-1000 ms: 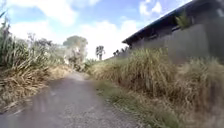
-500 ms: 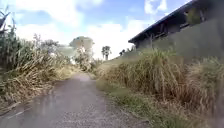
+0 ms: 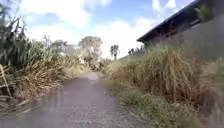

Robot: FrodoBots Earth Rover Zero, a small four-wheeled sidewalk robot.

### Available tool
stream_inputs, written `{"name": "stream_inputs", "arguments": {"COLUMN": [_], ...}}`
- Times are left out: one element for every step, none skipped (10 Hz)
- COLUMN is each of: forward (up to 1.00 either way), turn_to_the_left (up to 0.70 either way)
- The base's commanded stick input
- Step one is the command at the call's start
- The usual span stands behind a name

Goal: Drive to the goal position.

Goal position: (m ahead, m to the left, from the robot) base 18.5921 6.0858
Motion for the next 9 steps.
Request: {"name": "stream_inputs", "arguments": {"forward": [0.00, 0.00, 0.00, 0.00, 0.00, 0.00, 0.00, 0.00, 0.00], "turn_to_the_left": [0.70, 0.21, 0.00, 0.00, 0.00, 0.00, 0.00, 0.00, 0.17]}}
